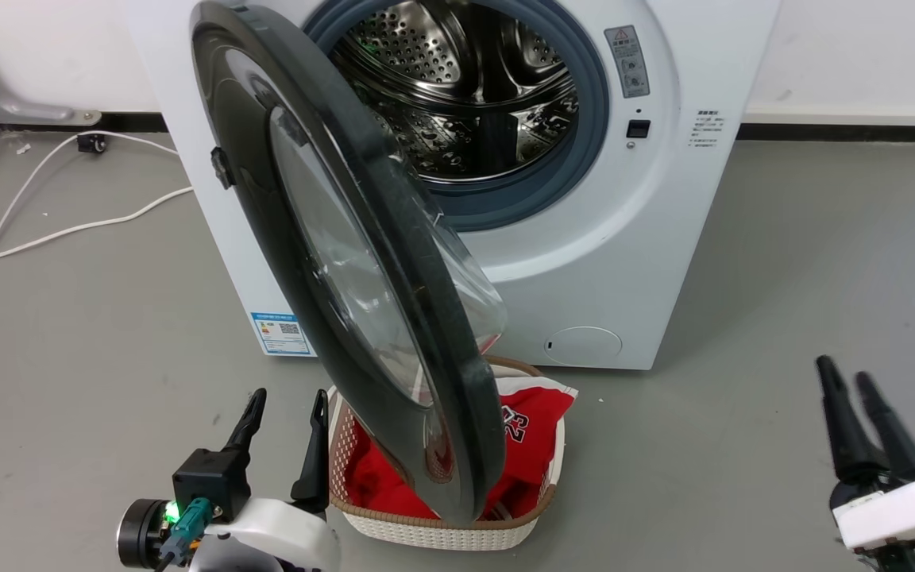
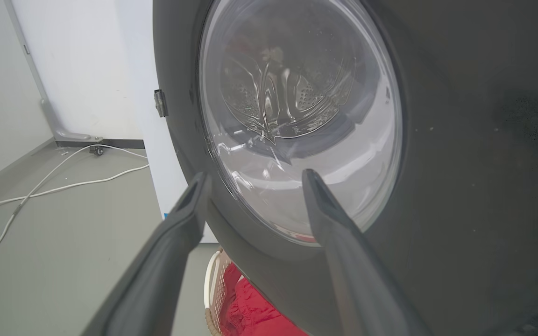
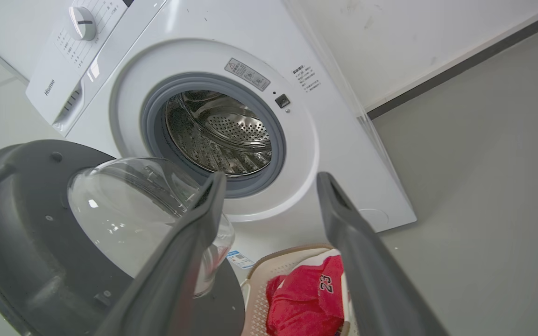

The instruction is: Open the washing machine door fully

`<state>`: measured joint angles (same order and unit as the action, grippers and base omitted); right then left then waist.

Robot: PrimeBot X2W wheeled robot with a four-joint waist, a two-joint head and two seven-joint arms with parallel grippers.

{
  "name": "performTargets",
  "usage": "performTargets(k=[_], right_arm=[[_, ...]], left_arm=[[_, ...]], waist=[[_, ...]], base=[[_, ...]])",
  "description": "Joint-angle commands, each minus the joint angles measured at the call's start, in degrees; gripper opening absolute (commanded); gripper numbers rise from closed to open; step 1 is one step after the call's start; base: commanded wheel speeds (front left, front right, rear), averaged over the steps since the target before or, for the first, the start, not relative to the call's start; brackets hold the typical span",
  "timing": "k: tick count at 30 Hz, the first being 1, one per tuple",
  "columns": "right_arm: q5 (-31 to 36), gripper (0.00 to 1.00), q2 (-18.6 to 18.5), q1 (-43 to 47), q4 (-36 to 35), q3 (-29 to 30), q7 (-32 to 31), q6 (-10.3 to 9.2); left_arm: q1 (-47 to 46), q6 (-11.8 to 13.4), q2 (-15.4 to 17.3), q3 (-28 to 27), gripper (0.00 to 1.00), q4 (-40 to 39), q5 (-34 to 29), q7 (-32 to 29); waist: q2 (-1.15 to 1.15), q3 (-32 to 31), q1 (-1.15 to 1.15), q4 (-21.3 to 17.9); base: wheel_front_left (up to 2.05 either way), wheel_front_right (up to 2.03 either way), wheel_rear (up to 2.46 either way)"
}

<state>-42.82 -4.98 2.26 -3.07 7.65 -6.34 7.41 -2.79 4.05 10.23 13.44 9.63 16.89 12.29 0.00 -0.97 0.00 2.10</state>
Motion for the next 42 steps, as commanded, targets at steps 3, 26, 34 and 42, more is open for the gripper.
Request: performTargets(k=[3, 26, 34, 42], right_arm=[[9.7, 1.0, -0.36, 1.61, -2.79, 0.5, 2.62, 0.15], [34.05, 1.0, 0.13, 6.04, -4.68, -4.69, 8.58, 0.08], [34.72, 1.0, -0.22, 5.57, -3.34, -5.06, 9.09, 0.08], [34.53, 1.0, -0.29, 4.94, -2.73, -5.11, 8.84, 0.08]], left_arm=[[0.33, 0.25, 0.34, -0.05, 1.0, -0.07, 0.36, -0.06], [0.46, 0.91, 1.32, 0.54, 1.0, 0.47, 0.97, -0.4], [0.55, 1.35, 1.5, 0.78, 1.0, 0.1, 1.31, -0.66], [0.34, 1.53, 1.68, 0.92, 0.85, -0.01, 1.64, -0.88]], waist=[[0.0, 0.17, 0.0, -0.59], [0.0, -0.51, 0.0, -2.29], [0.0, -0.46, 0.0, -2.06], [0.0, -0.12, 0.0, -1.98]], base=[[0.0, 0.0, 0.0], [0.0, 0.0, 0.0], [0.0, 0.0, 0.0], [0.0, 0.0, 0.0]])
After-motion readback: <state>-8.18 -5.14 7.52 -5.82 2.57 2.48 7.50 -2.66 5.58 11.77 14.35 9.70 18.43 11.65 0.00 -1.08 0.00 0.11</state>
